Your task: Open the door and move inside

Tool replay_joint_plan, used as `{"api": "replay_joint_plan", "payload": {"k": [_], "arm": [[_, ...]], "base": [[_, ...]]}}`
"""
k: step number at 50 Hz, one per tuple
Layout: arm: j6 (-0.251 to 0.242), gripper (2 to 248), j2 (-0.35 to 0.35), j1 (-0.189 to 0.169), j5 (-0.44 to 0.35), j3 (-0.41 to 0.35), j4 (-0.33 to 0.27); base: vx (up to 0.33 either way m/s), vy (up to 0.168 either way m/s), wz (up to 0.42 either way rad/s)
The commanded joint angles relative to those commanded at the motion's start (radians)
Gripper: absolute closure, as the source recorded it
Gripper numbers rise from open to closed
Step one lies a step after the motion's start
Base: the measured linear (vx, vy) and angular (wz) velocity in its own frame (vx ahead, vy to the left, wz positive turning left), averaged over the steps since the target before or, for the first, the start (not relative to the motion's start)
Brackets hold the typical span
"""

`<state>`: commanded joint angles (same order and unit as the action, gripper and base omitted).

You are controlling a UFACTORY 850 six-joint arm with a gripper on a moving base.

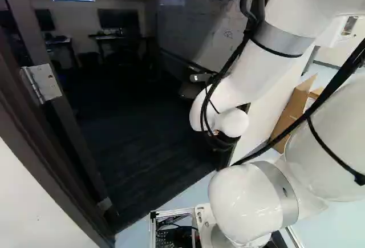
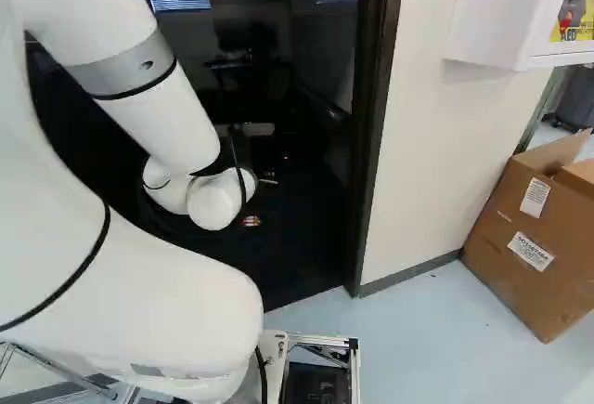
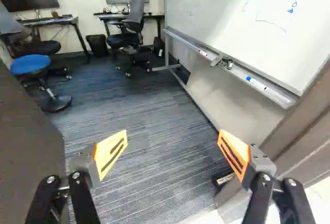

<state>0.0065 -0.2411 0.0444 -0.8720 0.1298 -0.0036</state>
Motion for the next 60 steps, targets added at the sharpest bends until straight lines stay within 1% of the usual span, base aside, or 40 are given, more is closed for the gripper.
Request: {"api": "replay_joint_plan", "payload": {"k": [11,22,60], "arm": [[-0.004,3,-0.024,-0.028,0.0,-0.027,0.002],[-0.006,3,-0.036,-0.042,-0.001,-0.04,0.003],[-0.006,3,-0.038,-0.044,-0.001,-0.043,0.004]], "base": [[0.0,0.0,0.0],[0.0,0.0,0.0],[0.0,0.0,0.0]]}}
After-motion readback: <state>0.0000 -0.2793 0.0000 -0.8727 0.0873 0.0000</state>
